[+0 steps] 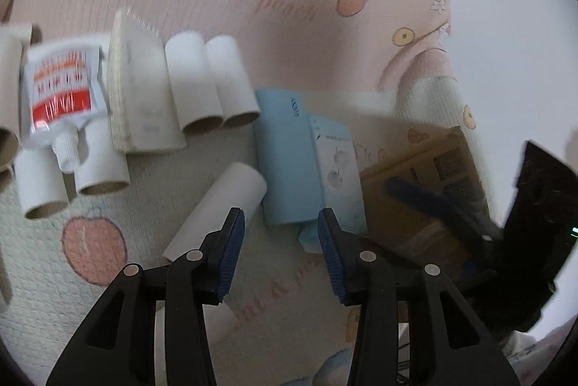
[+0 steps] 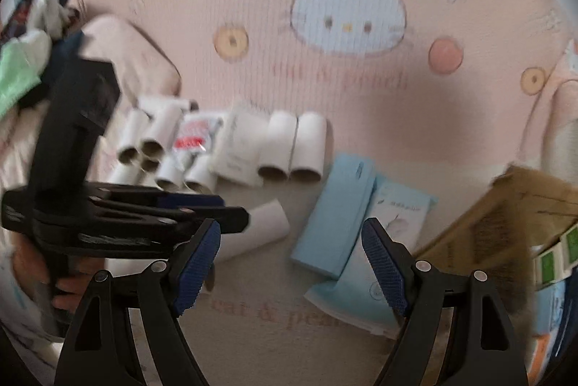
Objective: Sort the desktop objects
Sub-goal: 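Withdraw both tools from the box back over the pile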
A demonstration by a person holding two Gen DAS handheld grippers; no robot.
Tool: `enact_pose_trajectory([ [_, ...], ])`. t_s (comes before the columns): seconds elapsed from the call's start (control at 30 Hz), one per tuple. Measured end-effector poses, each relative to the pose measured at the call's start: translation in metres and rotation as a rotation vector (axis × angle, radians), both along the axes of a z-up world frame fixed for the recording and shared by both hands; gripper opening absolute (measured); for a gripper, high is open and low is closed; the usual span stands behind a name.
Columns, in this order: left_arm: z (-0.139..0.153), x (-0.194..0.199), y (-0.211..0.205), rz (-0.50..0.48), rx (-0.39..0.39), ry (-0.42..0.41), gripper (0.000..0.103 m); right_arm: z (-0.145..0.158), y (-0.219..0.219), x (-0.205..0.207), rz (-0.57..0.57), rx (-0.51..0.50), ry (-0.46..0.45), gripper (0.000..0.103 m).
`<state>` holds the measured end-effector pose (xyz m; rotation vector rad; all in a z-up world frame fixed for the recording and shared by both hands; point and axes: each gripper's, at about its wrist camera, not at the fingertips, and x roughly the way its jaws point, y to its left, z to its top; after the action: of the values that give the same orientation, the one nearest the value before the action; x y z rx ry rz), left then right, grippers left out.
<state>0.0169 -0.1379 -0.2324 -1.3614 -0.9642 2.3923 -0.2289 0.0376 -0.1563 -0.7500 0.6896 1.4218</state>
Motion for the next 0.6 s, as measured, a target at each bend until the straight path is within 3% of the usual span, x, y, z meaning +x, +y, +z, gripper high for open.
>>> enact_pose_trajectory([
  [0.17,-0.012,0.0,0.002,-0.029,0.036,-0.028,0.046,-0.032,0.015,0.017,-0.04,-0.098,0.089,0.079],
  [0.23,-0.016,-0.001,0.006,-0.042,0.053,-0.04,0.046,-0.041,0.016,0.024,-0.055,-0.112,0.08,0.079],
  [0.37,-0.023,-0.007,0.009,-0.052,0.112,-0.054,0.044,-0.049,0.013,0.03,-0.052,-0.116,0.069,0.079],
  [0.6,-0.045,-0.011,-0.005,-0.031,0.237,-0.111,0.043,-0.061,0.006,0.044,-0.074,-0.072,0.135,0.077],
])
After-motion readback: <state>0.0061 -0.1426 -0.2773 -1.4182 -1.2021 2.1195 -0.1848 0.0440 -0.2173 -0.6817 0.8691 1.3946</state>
